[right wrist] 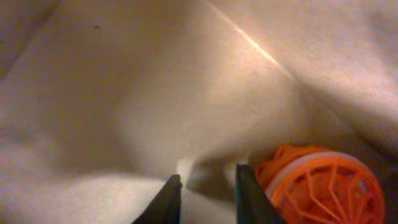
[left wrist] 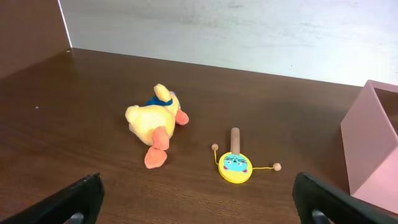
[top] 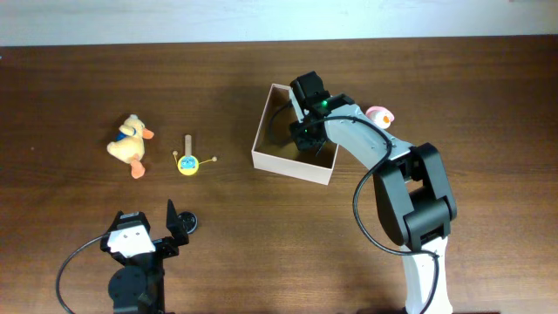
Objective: Pack container
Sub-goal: 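Lower the ball into the box and open the right gripper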
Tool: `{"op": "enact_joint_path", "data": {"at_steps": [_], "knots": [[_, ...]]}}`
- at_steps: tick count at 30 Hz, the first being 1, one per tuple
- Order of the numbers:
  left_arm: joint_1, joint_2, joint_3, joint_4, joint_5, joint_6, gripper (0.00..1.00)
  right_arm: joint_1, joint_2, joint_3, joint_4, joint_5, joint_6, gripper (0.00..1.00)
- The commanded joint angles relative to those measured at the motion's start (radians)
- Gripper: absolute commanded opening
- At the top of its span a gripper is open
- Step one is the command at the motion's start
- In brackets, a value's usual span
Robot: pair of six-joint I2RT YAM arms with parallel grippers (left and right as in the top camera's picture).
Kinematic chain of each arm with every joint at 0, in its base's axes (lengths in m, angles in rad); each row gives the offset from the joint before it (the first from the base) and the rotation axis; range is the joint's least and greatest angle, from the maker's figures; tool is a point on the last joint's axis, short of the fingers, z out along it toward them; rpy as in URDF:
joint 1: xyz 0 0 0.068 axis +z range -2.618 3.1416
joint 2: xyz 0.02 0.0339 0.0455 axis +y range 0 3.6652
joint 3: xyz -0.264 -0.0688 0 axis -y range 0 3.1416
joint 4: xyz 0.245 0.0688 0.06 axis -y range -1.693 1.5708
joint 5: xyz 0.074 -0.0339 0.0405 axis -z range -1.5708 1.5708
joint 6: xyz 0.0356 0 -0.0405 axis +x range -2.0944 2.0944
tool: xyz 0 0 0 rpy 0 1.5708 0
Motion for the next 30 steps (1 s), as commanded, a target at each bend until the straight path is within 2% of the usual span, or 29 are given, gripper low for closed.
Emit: {"op": "enact_joint_path", "data": {"at_steps": [1, 5, 15, 30], "knots": [[-0.004, -0.01, -0.006, 0.003, 0.01, 0.009, 0.99, 0.015, 0.007, 0.019, 0.006, -0.037, -0.022, 0.29], [-0.004, -0.01, -0.006, 0.003, 0.01, 0.009, 0.99, 0.04, 0.007, 0.04, -0.004, -0.043, -0.022, 0.4], [-0.004, -0.01, -0.006, 0.003, 0.01, 0.009, 0.99, 0.127, 0.007, 0.119, -0.033, -0.042, -0.026, 0.5], [-0.004, -0.01, -0.006, 0.003, 0.01, 0.009, 0.99, 0.146, 0.007, 0.124, -0.137, -0.081, -0.025, 0.51]]}}
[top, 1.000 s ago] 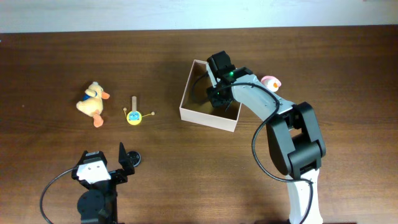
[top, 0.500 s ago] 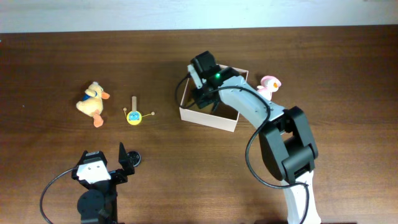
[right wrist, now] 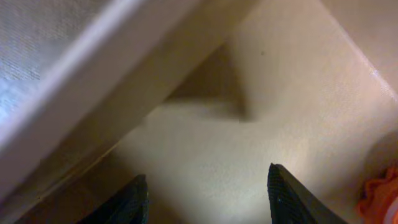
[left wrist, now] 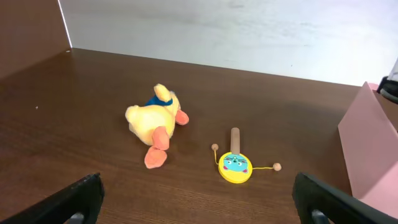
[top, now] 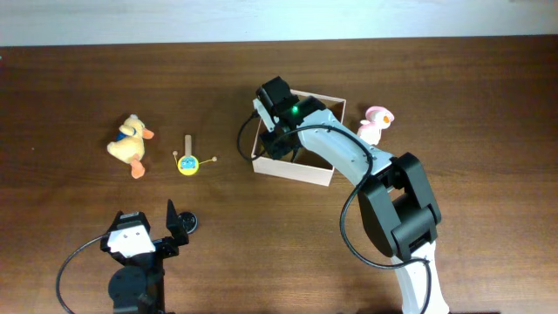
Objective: Pack container
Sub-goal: 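Lower the ball into the box and open the right gripper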
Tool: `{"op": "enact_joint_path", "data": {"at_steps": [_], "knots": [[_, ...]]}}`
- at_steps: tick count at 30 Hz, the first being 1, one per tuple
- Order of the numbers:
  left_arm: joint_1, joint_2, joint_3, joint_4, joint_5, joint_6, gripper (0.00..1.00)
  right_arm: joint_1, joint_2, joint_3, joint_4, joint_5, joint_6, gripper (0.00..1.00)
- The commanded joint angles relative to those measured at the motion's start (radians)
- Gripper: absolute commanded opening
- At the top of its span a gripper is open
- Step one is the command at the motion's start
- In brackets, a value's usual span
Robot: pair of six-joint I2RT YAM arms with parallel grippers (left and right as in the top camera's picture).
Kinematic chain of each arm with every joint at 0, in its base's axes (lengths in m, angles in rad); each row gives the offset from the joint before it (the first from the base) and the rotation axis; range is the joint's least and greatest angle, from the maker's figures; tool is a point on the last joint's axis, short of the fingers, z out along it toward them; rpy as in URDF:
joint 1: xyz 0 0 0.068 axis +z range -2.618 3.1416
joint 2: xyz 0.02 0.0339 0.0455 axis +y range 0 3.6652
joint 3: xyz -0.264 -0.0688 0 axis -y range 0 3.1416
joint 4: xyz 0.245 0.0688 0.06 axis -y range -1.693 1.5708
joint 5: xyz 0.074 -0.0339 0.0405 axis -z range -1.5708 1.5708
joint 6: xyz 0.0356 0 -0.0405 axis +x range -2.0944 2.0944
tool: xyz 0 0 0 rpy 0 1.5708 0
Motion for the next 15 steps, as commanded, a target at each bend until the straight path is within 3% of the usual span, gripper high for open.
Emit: {"op": "enact_joint_path", "data": {"at_steps": [1, 15], "knots": [[-0.004, -0.01, -0.006, 0.003, 0.01, 0.009, 0.99, 0.004, 0.006, 0.022, -0.021, -0.034, -0.002, 0.52], [-0.004, -0.01, -0.006, 0.003, 0.01, 0.009, 0.99, 0.021, 0.006, 0.022, -0.115, -0.056, -0.018, 0.51]]}}
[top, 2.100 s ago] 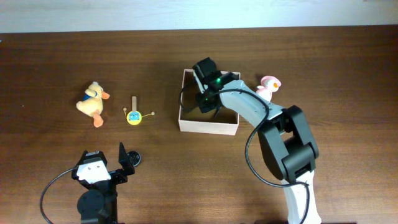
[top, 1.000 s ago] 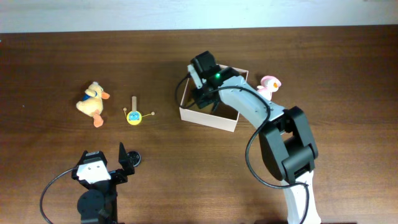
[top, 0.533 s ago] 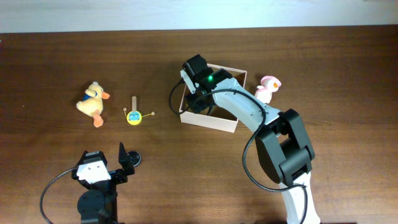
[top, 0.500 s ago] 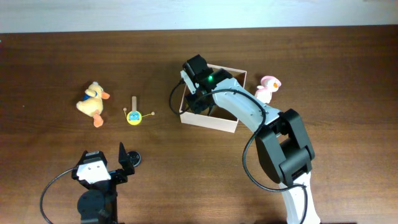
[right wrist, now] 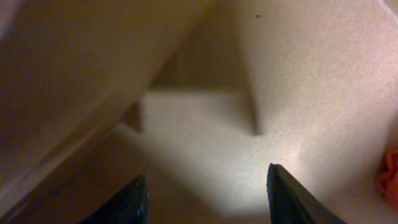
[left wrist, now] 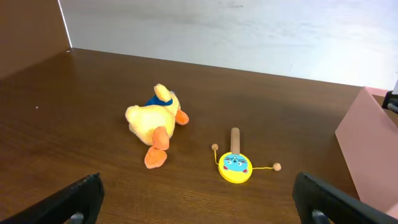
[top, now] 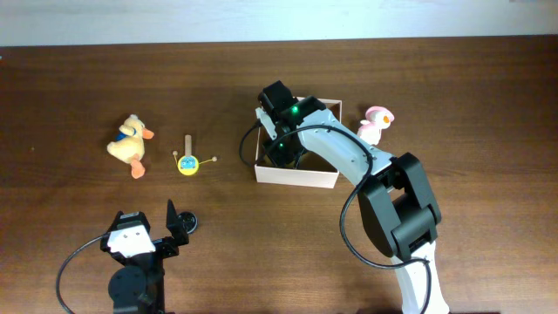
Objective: Pack container
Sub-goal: 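Lower the ball into the box and open the right gripper, then raise the right gripper out of the box toward the white duck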
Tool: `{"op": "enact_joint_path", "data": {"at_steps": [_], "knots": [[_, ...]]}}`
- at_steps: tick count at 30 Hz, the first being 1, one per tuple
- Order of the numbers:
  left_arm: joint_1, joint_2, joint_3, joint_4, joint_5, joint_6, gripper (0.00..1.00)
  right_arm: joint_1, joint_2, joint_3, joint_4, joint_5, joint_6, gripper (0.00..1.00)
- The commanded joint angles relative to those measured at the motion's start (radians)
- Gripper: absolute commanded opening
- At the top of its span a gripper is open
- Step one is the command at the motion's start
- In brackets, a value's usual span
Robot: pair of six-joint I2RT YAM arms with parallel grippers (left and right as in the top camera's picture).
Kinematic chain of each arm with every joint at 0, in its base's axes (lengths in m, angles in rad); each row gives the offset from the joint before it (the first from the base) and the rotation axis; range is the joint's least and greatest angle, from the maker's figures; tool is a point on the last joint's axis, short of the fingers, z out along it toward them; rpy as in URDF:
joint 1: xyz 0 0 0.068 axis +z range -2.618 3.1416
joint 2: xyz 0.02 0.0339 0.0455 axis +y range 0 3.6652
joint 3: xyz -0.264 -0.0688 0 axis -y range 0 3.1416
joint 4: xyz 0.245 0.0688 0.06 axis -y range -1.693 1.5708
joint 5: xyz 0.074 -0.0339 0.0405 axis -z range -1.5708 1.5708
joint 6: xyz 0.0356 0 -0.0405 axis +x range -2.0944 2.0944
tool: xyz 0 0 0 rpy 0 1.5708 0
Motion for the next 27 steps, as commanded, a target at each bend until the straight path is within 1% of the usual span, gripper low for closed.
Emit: {"op": "enact_joint_path", "data": {"at_steps": [1, 15, 23, 27], "knots": [[-0.004, -0.01, -0.006, 0.003, 0.01, 0.009, 0.99, 0.023, 0.006, 0.022, -0.013, -0.017, -0.019, 0.51], [-0.004, -0.01, -0.006, 0.003, 0.01, 0.009, 0.99, 0.081, 0.006, 0.022, -0.053, -0.017, -0.029, 0.51], [-0.004, -0.01, -0.006, 0.003, 0.01, 0.009, 0.99, 0.085, 0.006, 0.022, -0.041, -0.012, -0.068, 0.51], [-0.004, -0.01, -0.006, 0.003, 0.01, 0.009, 0.99, 0.084, 0.006, 0.022, -0.02, 0.048, -0.071, 0.52]]}}
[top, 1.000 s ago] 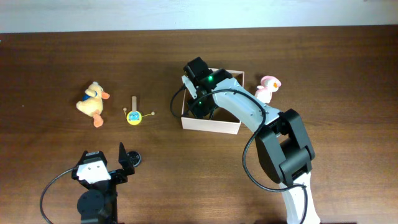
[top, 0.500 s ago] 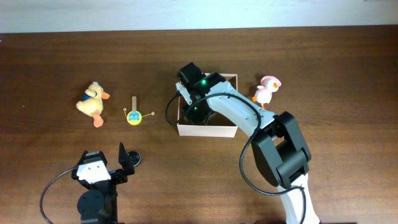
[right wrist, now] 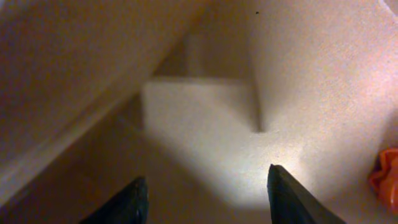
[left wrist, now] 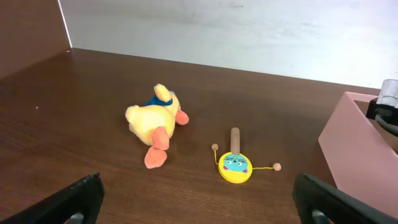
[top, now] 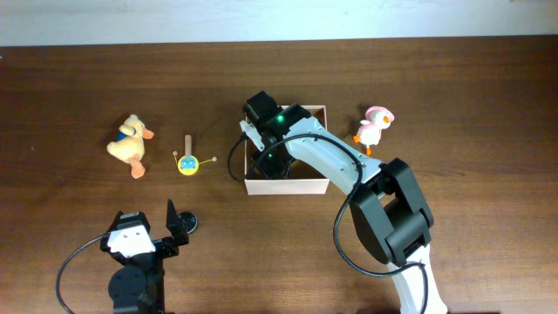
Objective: Pack container
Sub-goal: 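Raise the right gripper out of the box toward the white duck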
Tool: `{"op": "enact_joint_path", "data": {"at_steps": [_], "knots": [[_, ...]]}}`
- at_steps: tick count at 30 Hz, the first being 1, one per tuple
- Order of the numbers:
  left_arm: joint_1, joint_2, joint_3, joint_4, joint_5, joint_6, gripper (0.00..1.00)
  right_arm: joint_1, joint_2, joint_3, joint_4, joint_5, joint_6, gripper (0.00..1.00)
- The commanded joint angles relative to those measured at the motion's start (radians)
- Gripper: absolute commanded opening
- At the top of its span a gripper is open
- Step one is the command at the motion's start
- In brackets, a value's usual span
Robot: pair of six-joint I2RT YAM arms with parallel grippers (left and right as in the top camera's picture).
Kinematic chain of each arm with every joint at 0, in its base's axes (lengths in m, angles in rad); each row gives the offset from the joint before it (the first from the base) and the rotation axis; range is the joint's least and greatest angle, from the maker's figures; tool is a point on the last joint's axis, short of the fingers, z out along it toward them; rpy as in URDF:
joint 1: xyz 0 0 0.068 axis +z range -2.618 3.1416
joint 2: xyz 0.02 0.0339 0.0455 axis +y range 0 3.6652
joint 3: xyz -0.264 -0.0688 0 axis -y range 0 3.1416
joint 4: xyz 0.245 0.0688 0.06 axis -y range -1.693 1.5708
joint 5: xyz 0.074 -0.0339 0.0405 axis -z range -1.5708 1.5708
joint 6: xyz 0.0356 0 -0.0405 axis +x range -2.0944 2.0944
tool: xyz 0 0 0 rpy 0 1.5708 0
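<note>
A pink-white open box [top: 288, 185] sits mid-table; its pink wall [left wrist: 357, 158] shows at the right of the left wrist view. My right gripper [top: 272, 155] reaches down inside it by the left wall, open, with nothing between its fingers [right wrist: 287, 194]. An orange wheel-like toy [right wrist: 387, 182] lies on the box floor at the right edge of that view. A yellow plush duck [top: 131, 144] [left wrist: 155, 121] and a yellow drum toy [top: 187, 163] [left wrist: 235, 168] lie left of the box. A pink bird [top: 373, 126] stands right of it. My left gripper [top: 179, 222] rests open near the front edge.
The pale wall [left wrist: 249, 31] runs along the table's far edge. The right arm's links [top: 392, 209] stretch from the front right across to the box. Bare wood [top: 87, 87] lies around the toys at the left.
The box has shifted a little left and toward the front and now sits squarer to the table, with my right gripper still open inside it. The left arm and toys are unmoved.
First my right gripper was nearly shut inside the box beside the orange toy, the box angled further right and back. Then it stood open at the box's left wall. Moment by moment the box has come left toward the drum toy and turned square.
</note>
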Motion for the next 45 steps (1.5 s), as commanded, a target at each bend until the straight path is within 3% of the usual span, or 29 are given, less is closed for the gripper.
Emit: {"op": "enact_joint_path", "data": {"at_steps": [1, 14, 26, 35, 45], "knots": [[-0.004, -0.01, -0.006, 0.003, 0.01, 0.009, 0.99, 0.009, 0.006, 0.015, 0.016, 0.058, -0.019, 0.54], [-0.004, -0.01, -0.006, 0.003, 0.01, 0.009, 0.99, -0.036, 0.006, 0.119, 0.043, 0.066, -0.025, 0.61], [-0.004, -0.01, -0.006, 0.003, 0.01, 0.009, 0.99, -0.105, 0.003, 0.48, -0.163, 0.077, -0.002, 0.7], [-0.004, -0.01, -0.006, 0.003, 0.01, 0.009, 0.99, -0.245, 0.001, 0.75, -0.313, 0.359, 0.325, 0.71], [-0.004, -0.01, -0.006, 0.003, 0.01, 0.009, 0.99, -0.445, 0.013, 0.64, -0.425, 0.362, 0.527, 0.71]]}}
